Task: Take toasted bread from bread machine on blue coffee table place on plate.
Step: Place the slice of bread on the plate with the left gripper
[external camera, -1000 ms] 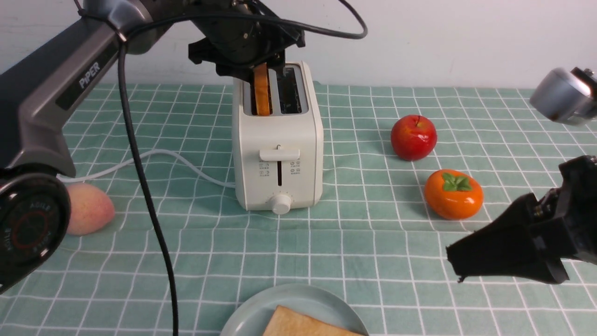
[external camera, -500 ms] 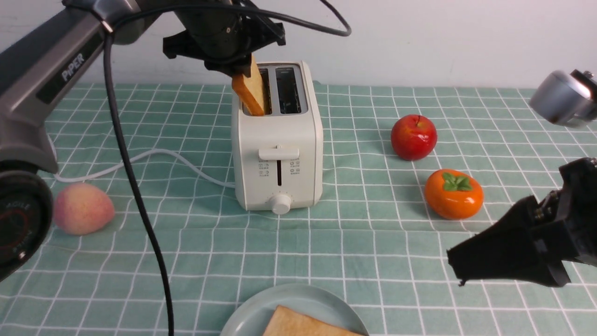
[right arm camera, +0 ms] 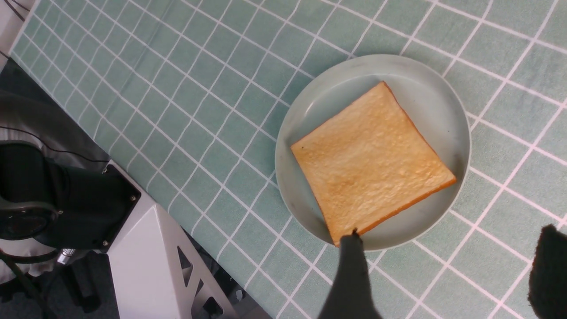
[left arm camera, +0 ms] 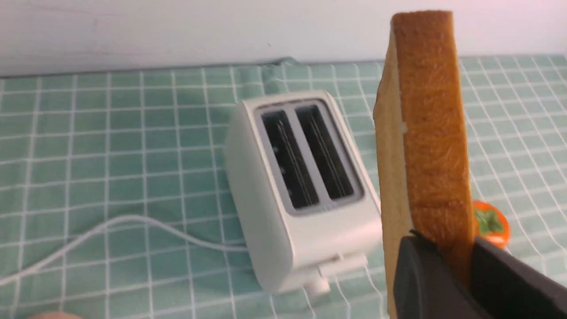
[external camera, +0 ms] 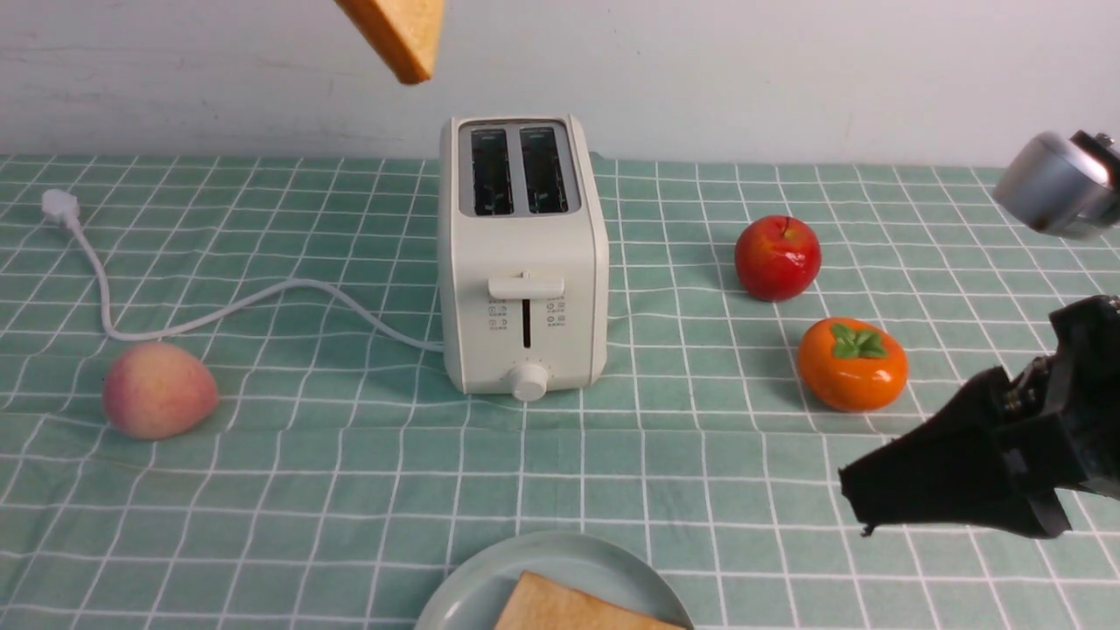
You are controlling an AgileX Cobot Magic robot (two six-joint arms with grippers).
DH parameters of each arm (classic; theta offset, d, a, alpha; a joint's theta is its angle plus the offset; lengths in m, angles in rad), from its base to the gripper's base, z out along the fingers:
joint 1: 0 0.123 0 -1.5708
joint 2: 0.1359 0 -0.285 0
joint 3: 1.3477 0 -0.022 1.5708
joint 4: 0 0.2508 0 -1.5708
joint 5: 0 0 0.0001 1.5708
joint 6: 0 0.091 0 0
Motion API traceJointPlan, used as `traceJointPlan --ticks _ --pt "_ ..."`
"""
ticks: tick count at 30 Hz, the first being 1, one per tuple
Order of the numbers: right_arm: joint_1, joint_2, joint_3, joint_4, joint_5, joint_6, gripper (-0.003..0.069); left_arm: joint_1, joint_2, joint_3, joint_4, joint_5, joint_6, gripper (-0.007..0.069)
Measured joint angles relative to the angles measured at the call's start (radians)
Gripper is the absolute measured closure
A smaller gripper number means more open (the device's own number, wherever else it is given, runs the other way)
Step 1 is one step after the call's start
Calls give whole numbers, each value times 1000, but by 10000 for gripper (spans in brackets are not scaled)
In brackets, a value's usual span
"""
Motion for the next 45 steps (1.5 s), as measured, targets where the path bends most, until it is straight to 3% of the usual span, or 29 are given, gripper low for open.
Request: traceJointPlan --ticks 3,4,6,12,13,14,16,18,19,21,23,26,28,31,35,40,45 --pt "0 0 9 -3 -22 -13 162 0 -127 276 -196 1 82 547" --pt "0 0 9 -3 -22 -14 162 0 -127 295 -210 1 88 547" --pt "0 0 19 -3 -50 -18 163 0 -179 535 -380 -19 167 547" --pt "0 1 29 -3 -67 -19 167 0 -174 1100 -808 -251 426 547" --pt "0 1 29 -2 -67 -19 169 0 -172 1116 -824 -262 447 547" --pt "0 3 29 -1 -67 -21 186 0 -152 1235 -964 -364 534 547" --pt "0 11 29 0 -64 -21 230 0 -125 1333 -1091 -466 638 547" --pt "0 17 29 0 -62 -21 261 0 -115 1368 -1135 -493 670 547" --pt "0 29 30 0 -58 -21 323 0 -96 1408 -1181 -537 724 547" --pt "0 36 31 0 -56 -21 379 0 -87 1425 -1193 -548 746 547" --pt "0 47 31 0 -55 -21 514 0 -69 1435 -1197 -561 760 540" --pt "0 53 31 1 -56 -21 635 0 -61 1436 -1197 -571 764 510" --pt "0 53 31 1 -61 -21 675 0 -61 1436 -1197 -576 765 464" --pt "0 53 31 3 -63 -21 678 0 -61 1436 -1195 -579 767 397" --pt "0 53 31 4 -63 -21 677 3 -62 1436 -1170 -599 770 221" --pt "0 53 31 23 -15 -21 671 115 -116 1436 -994 -735 795 35" --pt "0 53 31 99 75 -21 666 297 -211 1399 -959 -724 782 6"
